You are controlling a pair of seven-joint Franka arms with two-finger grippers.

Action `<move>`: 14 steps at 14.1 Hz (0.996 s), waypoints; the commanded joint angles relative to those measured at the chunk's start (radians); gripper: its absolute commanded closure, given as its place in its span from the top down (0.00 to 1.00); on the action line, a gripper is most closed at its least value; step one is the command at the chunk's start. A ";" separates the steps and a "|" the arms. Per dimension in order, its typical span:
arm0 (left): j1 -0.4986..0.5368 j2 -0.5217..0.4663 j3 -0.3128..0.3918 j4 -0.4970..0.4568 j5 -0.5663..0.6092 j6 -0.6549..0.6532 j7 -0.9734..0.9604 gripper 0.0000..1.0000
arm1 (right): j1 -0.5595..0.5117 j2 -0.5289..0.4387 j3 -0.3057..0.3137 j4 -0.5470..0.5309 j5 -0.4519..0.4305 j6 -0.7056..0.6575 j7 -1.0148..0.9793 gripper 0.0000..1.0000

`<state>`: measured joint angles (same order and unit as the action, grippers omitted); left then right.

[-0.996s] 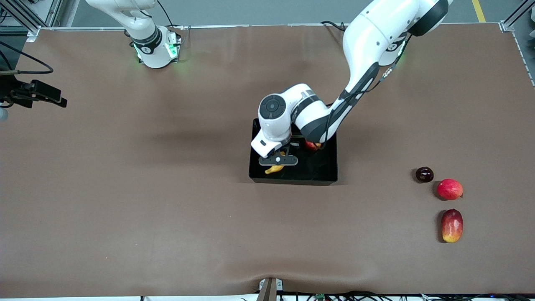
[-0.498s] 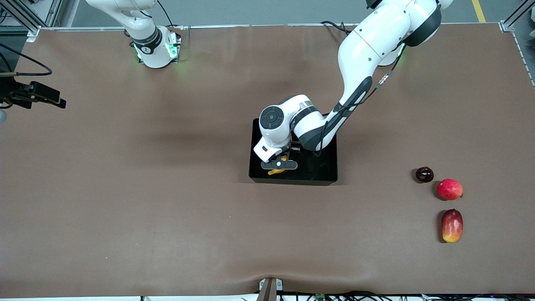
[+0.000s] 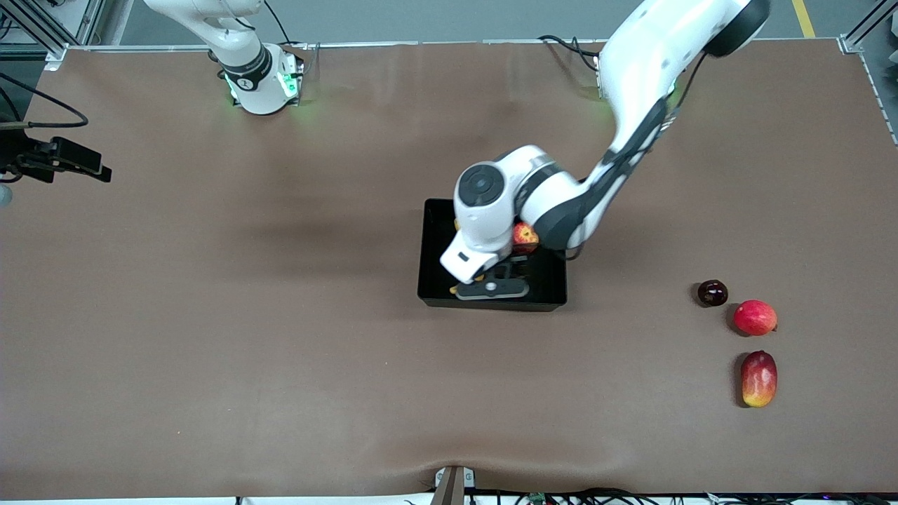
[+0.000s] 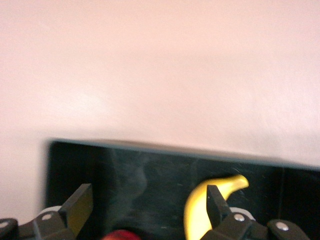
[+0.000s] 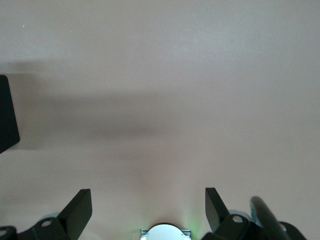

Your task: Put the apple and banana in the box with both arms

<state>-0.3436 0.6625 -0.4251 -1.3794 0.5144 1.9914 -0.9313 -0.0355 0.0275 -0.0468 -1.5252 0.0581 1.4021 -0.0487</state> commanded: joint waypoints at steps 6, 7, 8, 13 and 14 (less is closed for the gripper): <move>0.250 -0.346 -0.011 -0.043 -0.112 -0.232 0.291 1.00 | -0.015 0.000 0.015 0.014 0.002 -0.008 -0.003 1.00; 0.288 -0.380 -0.011 -0.043 -0.157 -0.255 0.331 1.00 | -0.015 -0.001 0.015 0.014 0.002 -0.008 -0.003 1.00; 0.326 -0.406 -0.011 -0.043 -0.190 -0.284 0.382 1.00 | -0.015 -0.001 0.015 0.013 0.002 -0.009 -0.003 1.00; 0.384 -0.547 0.101 -0.062 -0.336 -0.391 0.633 1.00 | -0.021 -0.006 0.013 0.013 -0.014 -0.002 -0.006 1.00; 0.353 -0.579 0.152 -0.076 -0.353 -0.417 0.694 1.00 | -0.021 -0.007 0.015 0.013 -0.020 -0.002 -0.008 1.00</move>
<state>0.0499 0.1664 -0.3438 -1.3951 0.1978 1.6036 -0.3151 -0.0364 0.0273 -0.0461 -1.5214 0.0567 1.4038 -0.0490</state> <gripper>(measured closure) 0.000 0.000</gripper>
